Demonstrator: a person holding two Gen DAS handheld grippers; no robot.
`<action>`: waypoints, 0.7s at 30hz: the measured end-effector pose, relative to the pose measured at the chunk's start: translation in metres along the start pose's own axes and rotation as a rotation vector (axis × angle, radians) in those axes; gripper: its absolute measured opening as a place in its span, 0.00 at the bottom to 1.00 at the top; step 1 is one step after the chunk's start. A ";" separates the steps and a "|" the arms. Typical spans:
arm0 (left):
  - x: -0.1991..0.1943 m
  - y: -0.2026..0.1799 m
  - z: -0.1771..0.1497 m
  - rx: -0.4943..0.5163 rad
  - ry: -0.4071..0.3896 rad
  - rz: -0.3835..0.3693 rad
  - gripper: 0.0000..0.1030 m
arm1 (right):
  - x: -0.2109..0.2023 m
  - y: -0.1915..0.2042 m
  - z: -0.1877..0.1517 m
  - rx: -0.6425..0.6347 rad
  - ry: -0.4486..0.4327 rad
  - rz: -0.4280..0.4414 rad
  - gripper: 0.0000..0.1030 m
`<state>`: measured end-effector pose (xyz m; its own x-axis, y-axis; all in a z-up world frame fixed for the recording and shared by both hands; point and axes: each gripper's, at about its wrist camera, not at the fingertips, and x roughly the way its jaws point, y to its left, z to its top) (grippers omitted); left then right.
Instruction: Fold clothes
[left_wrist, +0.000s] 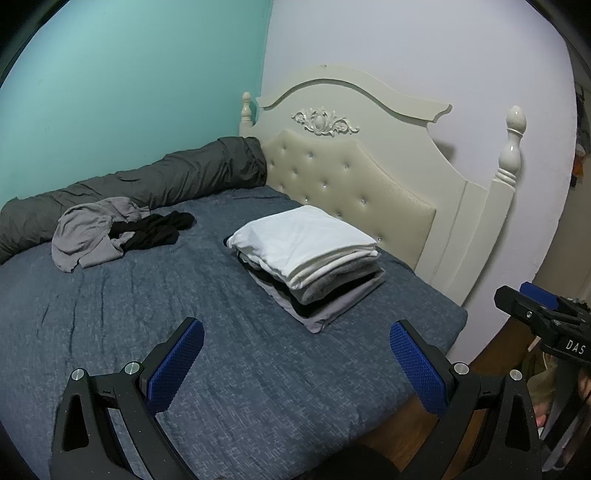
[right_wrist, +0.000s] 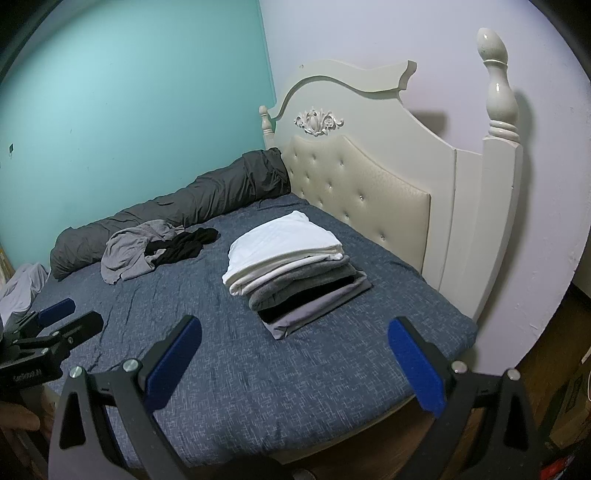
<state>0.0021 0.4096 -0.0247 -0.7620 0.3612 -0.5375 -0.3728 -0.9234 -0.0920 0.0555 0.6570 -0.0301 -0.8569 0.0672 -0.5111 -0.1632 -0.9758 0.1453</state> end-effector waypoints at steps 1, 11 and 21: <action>0.000 0.000 0.000 -0.001 0.002 0.002 1.00 | 0.000 0.000 0.000 0.001 0.000 0.000 0.99; 0.002 0.000 -0.001 -0.003 0.003 -0.009 1.00 | 0.000 0.001 0.000 -0.002 -0.003 0.002 0.99; 0.001 -0.002 -0.002 0.002 0.003 -0.018 1.00 | 0.000 0.001 -0.003 0.004 0.005 0.001 0.99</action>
<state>0.0029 0.4120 -0.0263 -0.7537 0.3775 -0.5380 -0.3875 -0.9164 -0.1001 0.0568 0.6557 -0.0323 -0.8548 0.0650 -0.5149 -0.1643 -0.9750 0.1497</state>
